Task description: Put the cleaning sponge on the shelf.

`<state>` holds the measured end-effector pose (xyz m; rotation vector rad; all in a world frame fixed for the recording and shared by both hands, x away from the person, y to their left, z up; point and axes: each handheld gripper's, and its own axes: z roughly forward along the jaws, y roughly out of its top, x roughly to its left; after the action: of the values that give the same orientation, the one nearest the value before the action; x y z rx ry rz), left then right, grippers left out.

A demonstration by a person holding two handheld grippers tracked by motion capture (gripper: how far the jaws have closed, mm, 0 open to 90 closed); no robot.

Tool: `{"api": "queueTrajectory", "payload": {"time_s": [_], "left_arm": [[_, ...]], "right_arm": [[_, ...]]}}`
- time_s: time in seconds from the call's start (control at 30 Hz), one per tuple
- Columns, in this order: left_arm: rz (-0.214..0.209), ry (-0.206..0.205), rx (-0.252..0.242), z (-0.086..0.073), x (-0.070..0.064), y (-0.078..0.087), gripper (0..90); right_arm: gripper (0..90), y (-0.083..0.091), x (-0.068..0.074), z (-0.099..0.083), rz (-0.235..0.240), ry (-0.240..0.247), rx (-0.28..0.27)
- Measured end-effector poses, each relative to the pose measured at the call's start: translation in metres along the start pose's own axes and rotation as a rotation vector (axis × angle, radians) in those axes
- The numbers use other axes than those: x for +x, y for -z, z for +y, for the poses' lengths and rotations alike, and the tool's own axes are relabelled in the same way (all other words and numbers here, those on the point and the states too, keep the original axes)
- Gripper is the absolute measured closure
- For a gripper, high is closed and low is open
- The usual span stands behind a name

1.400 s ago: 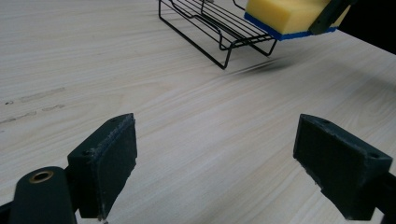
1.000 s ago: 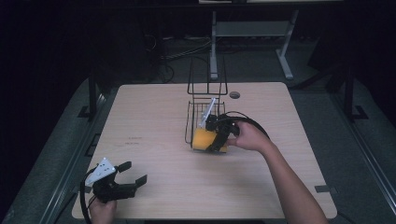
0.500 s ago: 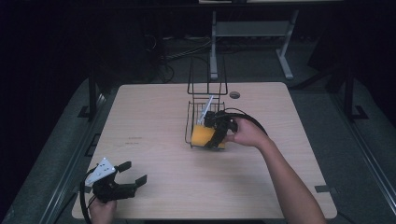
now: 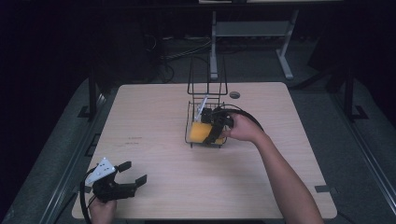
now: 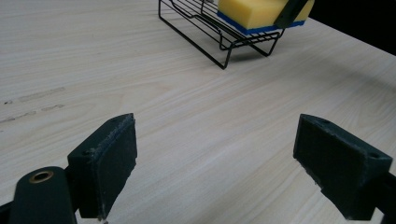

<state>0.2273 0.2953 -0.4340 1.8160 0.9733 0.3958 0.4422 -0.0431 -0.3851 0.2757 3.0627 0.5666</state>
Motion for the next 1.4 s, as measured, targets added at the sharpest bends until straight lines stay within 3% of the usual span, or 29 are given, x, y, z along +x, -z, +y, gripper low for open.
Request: {"api": "queueTrajectory", "payload": {"time_s": [0.3,0.63,0.73,0.87,1.07,1.27,1.4], "left_arm": [[-0.003,0.002,0.000,0.000,0.000,0.000,12.8],[-0.007,0.004,0.001,0.000,0.000,-0.002,12.8],[-0.005,0.006,-0.002,0.000,0.000,-0.001,12.8],[-0.006,0.005,-0.001,0.000,0.001,-0.001,12.8],[-0.007,0.005,-0.002,0.000,0.001,-0.001,12.8],[-0.004,0.008,-0.005,0.000,0.001,0.000,12.8],[-0.006,0.008,-0.004,0.000,0.001,0.000,12.8]], "right_arm": [[21.5,-0.005,-0.008,0.003,-0.002,-0.010,0.014],[21.5,-0.011,-0.025,-0.004,0.023,-0.057,0.020],[21.5,-0.014,-0.030,-0.004,0.043,-0.063,-0.001],[21.5,-0.018,-0.032,-0.001,0.020,-0.033,0.044],[21.5,-0.017,-0.034,0.007,0.024,-0.020,0.014],[21.3,-0.025,-0.037,0.005,0.019,-0.028,0.038],[21.2,-0.026,-0.037,0.006,0.019,-0.024,0.026]]}}
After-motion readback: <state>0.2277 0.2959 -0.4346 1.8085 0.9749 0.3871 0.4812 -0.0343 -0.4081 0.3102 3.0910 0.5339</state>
